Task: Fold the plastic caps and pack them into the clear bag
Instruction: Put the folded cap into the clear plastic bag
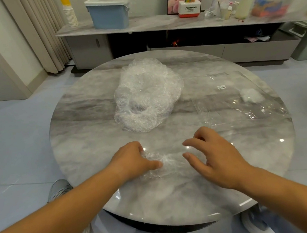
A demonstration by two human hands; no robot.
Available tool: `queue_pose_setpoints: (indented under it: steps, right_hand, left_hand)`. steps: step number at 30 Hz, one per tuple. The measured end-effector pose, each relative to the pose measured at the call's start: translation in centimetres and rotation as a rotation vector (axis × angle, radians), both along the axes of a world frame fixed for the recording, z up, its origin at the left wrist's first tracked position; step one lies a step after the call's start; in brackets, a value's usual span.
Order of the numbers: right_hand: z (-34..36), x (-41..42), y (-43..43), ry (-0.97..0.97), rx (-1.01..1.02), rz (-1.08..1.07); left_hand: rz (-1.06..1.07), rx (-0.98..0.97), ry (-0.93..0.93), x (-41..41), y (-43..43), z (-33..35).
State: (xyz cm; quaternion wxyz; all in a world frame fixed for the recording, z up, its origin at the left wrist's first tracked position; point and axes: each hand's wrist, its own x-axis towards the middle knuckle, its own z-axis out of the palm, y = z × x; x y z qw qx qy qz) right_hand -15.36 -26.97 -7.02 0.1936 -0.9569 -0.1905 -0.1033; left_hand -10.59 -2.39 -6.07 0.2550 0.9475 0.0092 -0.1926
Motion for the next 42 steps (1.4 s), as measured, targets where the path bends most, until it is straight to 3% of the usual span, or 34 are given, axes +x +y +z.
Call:
queue_pose_setpoints:
  steps: [3,8,13,19,29,34,38,42]
  right_hand:
    - [-0.2,0.0,1.4,-0.019,-0.044,0.13]
    - [-0.8,-0.4,2.6,0.159,-0.175,0.305]
    - [-1.1,-0.6,2.8,0.303,-0.201,0.339]
    - [-1.4,-0.8,3.2,0.302,-0.26,0.358]
    - [-1.0,-1.4,3.8,0.305,-0.299,0.337]
    - [-0.8,-2.0,2.1,0.29,-0.132,0.333]
    - [-0.8,-2.6,0.8,0.171,-0.017,0.262]
    - [-0.5,-2.7,1.1,0.138,-0.027,0.306]
  left_hand:
    - [-0.016,0.023,-0.007,-0.1,-0.1,0.0]
    - [-0.036,-0.042,0.007,0.0,0.3,0.1]
    - [0.072,-0.301,0.118,-0.1,0.9,0.1]
    - [0.27,-0.761,0.4,-0.5,1.6,-0.1]
    - [0.373,-1.105,0.489,-1.1,0.7,0.6]
    - [0.39,-1.139,0.531,-1.4,-0.3,0.5]
    - [0.381,-1.111,0.537,-1.6,-0.9,0.1]
    - [0.358,-1.105,0.546,-1.7,-1.4,0.0]
